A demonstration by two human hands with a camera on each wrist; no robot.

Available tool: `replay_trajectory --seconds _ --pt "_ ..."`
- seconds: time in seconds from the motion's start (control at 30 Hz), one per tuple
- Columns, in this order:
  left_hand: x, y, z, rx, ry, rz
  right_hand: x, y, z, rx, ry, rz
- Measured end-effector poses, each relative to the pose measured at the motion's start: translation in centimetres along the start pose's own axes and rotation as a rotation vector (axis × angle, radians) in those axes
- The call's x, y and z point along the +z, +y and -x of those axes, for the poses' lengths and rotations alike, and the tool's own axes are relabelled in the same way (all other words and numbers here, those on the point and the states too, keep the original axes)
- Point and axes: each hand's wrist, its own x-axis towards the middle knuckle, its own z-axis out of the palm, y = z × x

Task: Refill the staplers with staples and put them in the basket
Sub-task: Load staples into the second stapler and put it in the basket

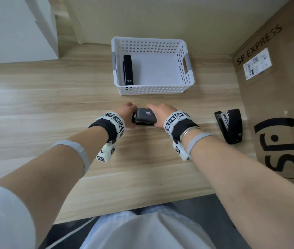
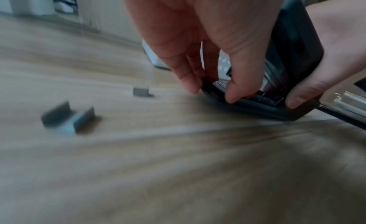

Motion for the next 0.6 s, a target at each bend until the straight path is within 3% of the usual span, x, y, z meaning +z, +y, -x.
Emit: replay_trajectory --seconds 0.2,0.37,0.47,0.6 --pt "-5.3 0.9 0.3 0.116 0.064 -0.028 -5.1 0.7 0.8 -0.038 0.047 0.028" --pt "-12.0 1.6 -0.7 0.182 0.186 -0.039 -11.3 1.9 1.0 -0.047 0.217 0.001" --pt "-14.8 1.5 -2.3 0.141 0.269 0.036 -13.4 2.4 -0.3 0.004 0.305 -0.086" --pt "-15.1 0.2 -4.9 0.026 0.403 0.118 -13.6 2.6 -3.8 0.188 0.35 -0.266"
